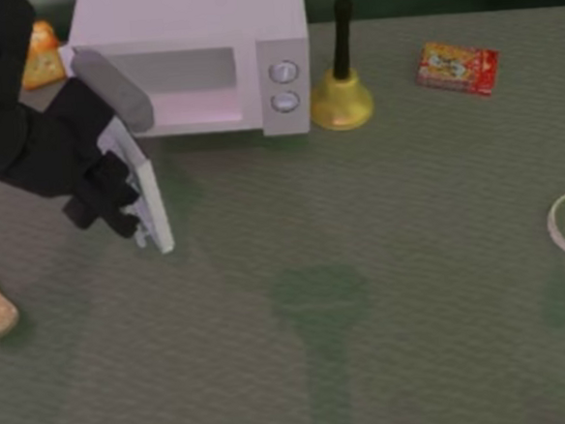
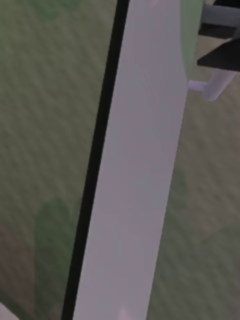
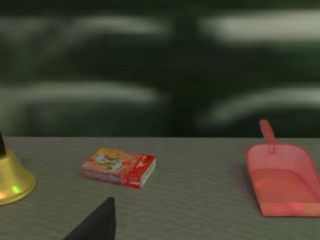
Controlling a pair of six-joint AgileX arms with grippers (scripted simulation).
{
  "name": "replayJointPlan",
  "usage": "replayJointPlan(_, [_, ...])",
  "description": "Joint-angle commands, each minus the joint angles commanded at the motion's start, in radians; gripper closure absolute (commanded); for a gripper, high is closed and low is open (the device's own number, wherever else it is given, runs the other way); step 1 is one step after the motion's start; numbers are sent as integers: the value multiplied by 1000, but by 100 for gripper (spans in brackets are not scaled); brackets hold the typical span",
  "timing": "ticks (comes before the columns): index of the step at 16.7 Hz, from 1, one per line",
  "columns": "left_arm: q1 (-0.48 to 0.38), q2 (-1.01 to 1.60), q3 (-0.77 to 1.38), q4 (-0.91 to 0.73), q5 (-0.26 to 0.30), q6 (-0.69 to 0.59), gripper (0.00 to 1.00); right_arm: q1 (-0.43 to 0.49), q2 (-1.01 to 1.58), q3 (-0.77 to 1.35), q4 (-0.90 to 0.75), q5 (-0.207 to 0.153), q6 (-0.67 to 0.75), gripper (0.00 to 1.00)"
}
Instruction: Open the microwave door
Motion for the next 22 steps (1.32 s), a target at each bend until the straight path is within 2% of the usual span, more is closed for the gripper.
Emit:
replayJointPlan(8, [0, 3, -1, -2, 3, 3, 100, 0, 0, 0, 0, 0, 0, 0])
replayJointPlan(17, [91, 12, 19, -90, 83, 220, 100, 0, 0, 0, 0, 0, 0, 0])
replayJointPlan(22, [96, 11, 20, -94, 88, 233, 100, 0, 0, 0, 0, 0, 0, 0])
